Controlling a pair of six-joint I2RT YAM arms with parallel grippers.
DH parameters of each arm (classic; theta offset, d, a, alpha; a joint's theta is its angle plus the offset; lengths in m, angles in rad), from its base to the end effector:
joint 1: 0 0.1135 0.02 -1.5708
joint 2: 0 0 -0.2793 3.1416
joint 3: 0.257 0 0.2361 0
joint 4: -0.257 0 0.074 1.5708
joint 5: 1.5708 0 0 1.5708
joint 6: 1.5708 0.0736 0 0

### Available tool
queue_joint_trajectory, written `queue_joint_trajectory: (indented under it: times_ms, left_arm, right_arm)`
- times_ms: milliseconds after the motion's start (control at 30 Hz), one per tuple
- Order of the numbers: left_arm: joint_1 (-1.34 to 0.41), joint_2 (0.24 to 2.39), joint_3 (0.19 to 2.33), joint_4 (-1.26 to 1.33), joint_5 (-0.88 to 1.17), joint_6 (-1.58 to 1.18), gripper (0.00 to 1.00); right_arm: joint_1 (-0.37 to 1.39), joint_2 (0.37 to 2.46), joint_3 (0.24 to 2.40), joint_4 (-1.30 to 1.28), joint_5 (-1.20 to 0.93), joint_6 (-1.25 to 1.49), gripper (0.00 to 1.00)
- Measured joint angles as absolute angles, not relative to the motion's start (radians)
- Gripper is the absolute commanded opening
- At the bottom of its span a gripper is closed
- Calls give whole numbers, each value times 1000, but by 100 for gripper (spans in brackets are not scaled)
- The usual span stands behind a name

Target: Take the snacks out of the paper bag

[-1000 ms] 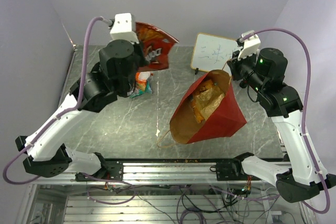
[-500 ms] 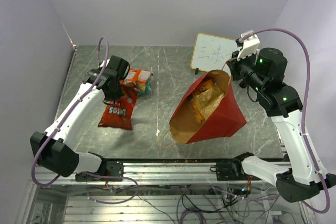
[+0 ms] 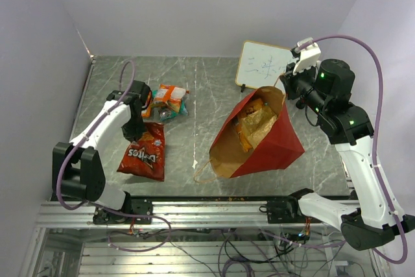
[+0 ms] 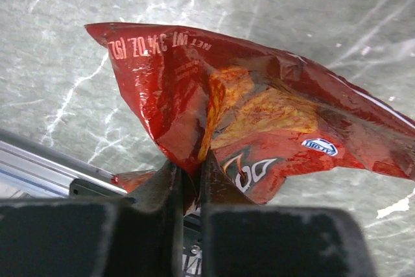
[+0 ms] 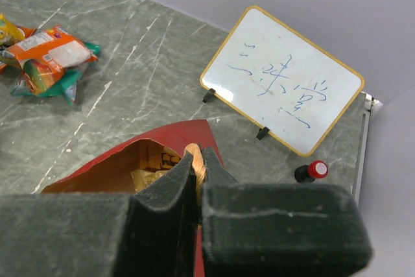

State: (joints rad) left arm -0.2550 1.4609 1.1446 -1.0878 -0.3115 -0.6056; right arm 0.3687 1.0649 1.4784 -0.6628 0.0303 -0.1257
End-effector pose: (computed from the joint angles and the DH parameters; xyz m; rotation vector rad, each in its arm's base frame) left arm 0.2466 -0.0410 0.2351 -0.5330 2.7954 0.3069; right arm 0.1992 0.0746 0.4681 -0.4251 1.7721 0.1443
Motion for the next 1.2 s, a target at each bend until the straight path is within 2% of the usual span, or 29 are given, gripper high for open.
queue_joint_trajectory:
  times_ms: [133,167,233,267,400,633,900,1000,1100,1200]
  left_arm:
    - [-191,1466,1119,-1062,-304,-577,45]
    - [-178,1467,1119,-1056,-304,-572,54]
    - [-167,1470,1123,-1052,-303,-561,88]
    - [-163,1472,1129,-1051,-298,-551,95]
    - [-162,1461,1145,-1024,-246,-548,98]
    - [-162,1379,1149,-963,-130,-567,93]
    - [-162,1373,1134,-872,23,-581,96]
    - [-164,1373,1124,-844,71,-585,98]
    - [-173,1373,1122,-815,115,-589,98]
    - [-190,1373,1122,-789,151,-591,99]
  right_arm:
    - [369,1065,1478,-663,33,-131,0]
    - [369,1065,1478,-663,34,-131,0]
    - [369,1065,1478,-663,34,-132,0]
    - [369,1065,1478,-663,34,-133,0]
    - [369,1065,1478,-663,33,-136,0]
    - [369,1081,1478,-662,-57,-172,0]
    - [368,1184,1515,-672,-587,-253,0]
    - [368,1198,1519,-696,-714,-255,0]
    - [368,1181,1509,-723,-735,-274,0]
    - [368,1132,1484,-746,-669,-309,0]
